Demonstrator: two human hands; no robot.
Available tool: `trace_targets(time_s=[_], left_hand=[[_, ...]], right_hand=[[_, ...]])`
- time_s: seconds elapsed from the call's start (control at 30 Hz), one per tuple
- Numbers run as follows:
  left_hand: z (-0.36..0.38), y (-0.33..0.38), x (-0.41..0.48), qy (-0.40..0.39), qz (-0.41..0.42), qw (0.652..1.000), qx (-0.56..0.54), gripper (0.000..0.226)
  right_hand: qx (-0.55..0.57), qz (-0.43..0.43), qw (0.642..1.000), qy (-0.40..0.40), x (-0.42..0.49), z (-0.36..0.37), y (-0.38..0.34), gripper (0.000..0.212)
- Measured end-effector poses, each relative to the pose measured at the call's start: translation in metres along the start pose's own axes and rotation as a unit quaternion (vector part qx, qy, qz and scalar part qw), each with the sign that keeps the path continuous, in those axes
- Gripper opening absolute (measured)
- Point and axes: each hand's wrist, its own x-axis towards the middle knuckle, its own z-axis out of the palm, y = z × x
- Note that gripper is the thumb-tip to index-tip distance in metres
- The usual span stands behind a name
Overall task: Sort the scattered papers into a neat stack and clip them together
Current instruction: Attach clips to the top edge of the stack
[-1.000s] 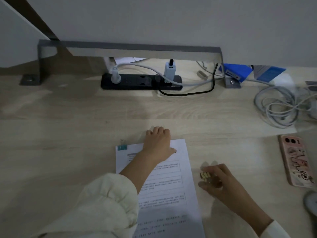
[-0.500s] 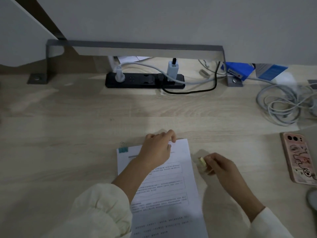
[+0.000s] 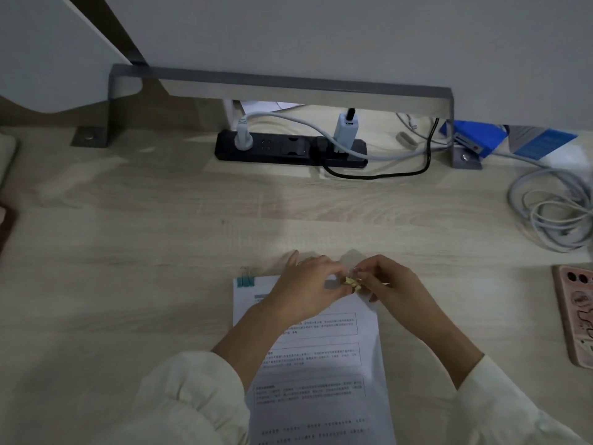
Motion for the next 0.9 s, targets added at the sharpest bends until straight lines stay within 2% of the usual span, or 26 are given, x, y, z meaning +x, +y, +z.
trace_targets(time_s=[0.07, 0.17, 0.37, 0.47, 0.53, 0.67, 0.9], left_hand=[[0.000, 0.000, 0.001, -0.001, -0.003, 1.000, 0.000, 0.019], [0.000, -0.002, 0.001, -0.004, -0.001, 1.000, -0.003, 0.012], [0.001, -0.003, 0.004, 0.006, -0.005, 0.999, -0.050, 0.025], [-0.002, -0.002, 0.006, -0.016, -0.045, 0.995, -0.089, 0.037], [-0.004, -0.003, 0.009, -0.020, -0.064, 0.995, -0.079, 0.034], [-0.006, -0.004, 0.014, -0.020, -0.068, 0.996, -0.055, 0.022], [-0.008, -0.009, 0.014, -0.015, -0.052, 0.998, -0.017, 0.015]], right_hand=[[0.038, 0.003, 0.999, -0.016, -0.001, -0.002, 0.001, 0.011], [0.036, 0.002, 0.999, -0.026, 0.000, -0.003, 0.003, 0.012], [0.025, -0.038, 0.999, 0.011, 0.008, -0.009, 0.005, 0.007], [0.011, -0.056, 0.998, 0.022, 0.019, -0.017, 0.001, 0.005], [-0.002, -0.065, 0.998, 0.014, 0.028, -0.021, -0.002, 0.008], [-0.024, -0.085, 0.995, -0.045, 0.043, -0.024, -0.010, 0.006], [-0.084, -0.084, 0.979, -0.166, 0.061, -0.026, -0.014, 0.010]])
